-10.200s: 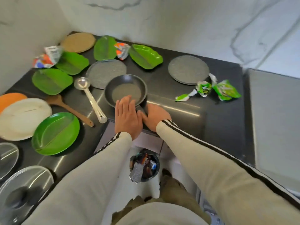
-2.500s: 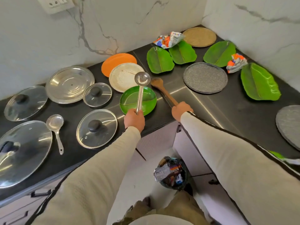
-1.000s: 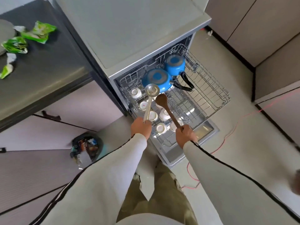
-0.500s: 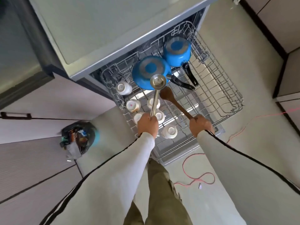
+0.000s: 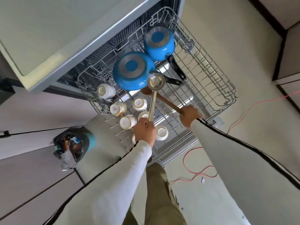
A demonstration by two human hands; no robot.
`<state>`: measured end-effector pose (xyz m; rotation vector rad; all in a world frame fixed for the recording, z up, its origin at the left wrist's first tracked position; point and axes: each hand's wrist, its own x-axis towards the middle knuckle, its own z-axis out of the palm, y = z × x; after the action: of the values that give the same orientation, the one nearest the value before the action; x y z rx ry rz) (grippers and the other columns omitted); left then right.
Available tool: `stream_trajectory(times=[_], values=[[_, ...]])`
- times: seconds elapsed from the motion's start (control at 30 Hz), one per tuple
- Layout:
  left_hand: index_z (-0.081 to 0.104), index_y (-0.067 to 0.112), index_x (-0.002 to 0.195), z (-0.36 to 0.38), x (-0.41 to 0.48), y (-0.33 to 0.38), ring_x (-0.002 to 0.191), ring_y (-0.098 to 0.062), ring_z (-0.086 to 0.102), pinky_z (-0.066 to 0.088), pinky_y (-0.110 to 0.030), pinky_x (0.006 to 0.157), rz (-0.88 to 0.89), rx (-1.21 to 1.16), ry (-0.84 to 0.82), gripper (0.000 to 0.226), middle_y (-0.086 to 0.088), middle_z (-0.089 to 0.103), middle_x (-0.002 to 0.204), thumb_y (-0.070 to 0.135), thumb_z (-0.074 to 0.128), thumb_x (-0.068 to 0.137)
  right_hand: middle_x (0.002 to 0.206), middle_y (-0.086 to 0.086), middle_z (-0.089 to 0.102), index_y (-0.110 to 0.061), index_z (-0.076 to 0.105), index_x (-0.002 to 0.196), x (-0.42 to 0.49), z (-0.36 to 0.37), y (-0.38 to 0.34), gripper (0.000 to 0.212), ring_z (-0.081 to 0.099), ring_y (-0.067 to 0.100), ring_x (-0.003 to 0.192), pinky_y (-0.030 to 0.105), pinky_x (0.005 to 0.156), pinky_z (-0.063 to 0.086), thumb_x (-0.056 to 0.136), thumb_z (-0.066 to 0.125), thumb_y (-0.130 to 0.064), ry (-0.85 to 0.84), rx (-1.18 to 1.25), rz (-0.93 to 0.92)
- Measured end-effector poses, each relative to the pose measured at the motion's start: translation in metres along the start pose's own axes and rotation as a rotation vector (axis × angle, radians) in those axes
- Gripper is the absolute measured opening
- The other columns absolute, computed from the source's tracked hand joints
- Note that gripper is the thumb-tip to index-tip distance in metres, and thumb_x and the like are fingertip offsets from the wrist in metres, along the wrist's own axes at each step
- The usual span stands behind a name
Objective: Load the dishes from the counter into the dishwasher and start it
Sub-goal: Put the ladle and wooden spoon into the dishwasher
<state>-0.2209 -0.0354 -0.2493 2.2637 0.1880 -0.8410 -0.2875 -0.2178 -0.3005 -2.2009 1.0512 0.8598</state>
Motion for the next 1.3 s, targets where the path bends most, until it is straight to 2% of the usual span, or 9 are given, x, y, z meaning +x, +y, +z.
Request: stream_trajectory(times=[0.17,0.27,0.37,0.43,0.57,0.67,0.73,0.87,1.3], values=[[0.046,0.015,0.068,0.009,-0.005,0.008,0.057,-0.018,0.047,0.040,-0.030,0.057,0.029,-0.022,-0.018,0.023,0.001,0.050,0.061,0.010,0.048,0.090,0.126,0.005,0.053,-0.024,0.057,0.130,-0.018,0.004,0.001,0.038,0.047,0.028,0.121,0.046,0.100,0.043,0.097,0.045,-0.038,0.239,-0.160,-0.004],[0.053,0.014,0.078,0.018,-0.009,0.016,0.065,-0.024,0.056,0.046,-0.035,0.062,-0.013,-0.075,-0.077,0.014,-0.002,0.057,0.070,0.016,0.048,0.091,0.115,0.001,0.061,-0.023,0.064,0.121,-0.033,0.003,-0.010,0.033,0.060,0.018,0.100,0.034,0.084,0.051,0.098,0.044,-0.037,0.413,0.127,-0.060],[0.057,0.019,0.082,0.031,-0.015,0.031,0.055,-0.027,0.055,0.048,-0.034,0.052,-0.120,-0.225,-0.148,0.017,-0.005,0.060,0.068,0.015,0.043,0.092,0.092,-0.003,0.070,-0.026,0.068,0.103,-0.039,-0.004,-0.033,0.030,0.067,0.017,0.076,0.034,0.072,0.057,0.099,0.042,-0.038,0.063,0.650,-0.065],[0.060,0.015,0.092,0.038,-0.018,0.041,0.045,-0.019,0.048,0.040,-0.025,0.042,-0.174,-0.301,-0.214,0.021,-0.006,0.058,0.066,0.009,0.040,0.095,0.077,0.000,0.067,-0.020,0.068,0.090,-0.041,-0.009,-0.044,0.025,0.065,0.019,0.068,0.033,0.065,0.056,0.100,0.046,-0.027,-0.028,0.750,-0.054],[0.064,0.009,0.086,0.038,-0.013,0.051,0.059,-0.022,0.060,0.051,-0.030,0.054,-0.071,-0.166,-0.271,0.021,-0.009,0.064,0.071,0.008,0.045,0.093,0.084,0.006,0.069,-0.018,0.071,0.092,-0.033,-0.014,-0.046,0.024,0.064,0.021,0.074,0.035,0.067,0.057,0.096,0.048,-0.016,0.073,0.667,-0.041],[0.059,0.016,0.071,0.033,0.000,0.047,0.076,-0.029,0.063,0.046,-0.031,0.064,0.022,0.062,-0.325,0.023,-0.005,0.064,0.074,0.012,0.050,0.092,0.087,0.002,0.068,-0.017,0.070,0.097,-0.027,-0.018,-0.041,0.026,0.063,0.016,0.076,0.025,0.063,0.050,0.097,0.044,-0.014,0.053,0.551,-0.076],[0.062,0.013,0.080,0.029,0.009,0.040,0.090,-0.031,0.065,0.047,-0.034,0.072,0.077,0.243,-0.330,0.021,-0.010,0.069,0.090,0.019,0.049,0.095,0.086,-0.004,0.070,-0.020,0.069,0.099,-0.025,-0.018,-0.038,0.028,0.065,0.012,0.075,0.021,0.060,0.047,0.098,0.041,-0.014,0.055,0.501,-0.095],[0.065,0.012,0.113,0.012,0.014,0.022,0.105,-0.024,0.065,0.053,-0.040,0.091,0.105,0.304,-0.208,0.024,-0.006,0.069,0.114,0.017,0.051,0.094,0.091,0.000,0.070,-0.022,0.066,0.101,-0.017,-0.013,-0.037,0.025,0.067,0.019,0.080,0.035,0.074,0.057,0.099,0.041,-0.017,0.066,0.417,-0.130],[0.064,0.013,0.110,-0.016,0.029,-0.010,0.109,-0.024,0.058,0.050,-0.040,0.093,0.338,0.419,0.011,0.022,-0.006,0.063,0.116,0.014,0.058,0.089,0.118,0.011,0.065,-0.017,0.059,0.129,0.000,0.014,-0.047,0.034,0.064,0.030,0.106,0.039,0.090,0.056,0.096,0.054,-0.011,-0.038,0.060,-0.077]])
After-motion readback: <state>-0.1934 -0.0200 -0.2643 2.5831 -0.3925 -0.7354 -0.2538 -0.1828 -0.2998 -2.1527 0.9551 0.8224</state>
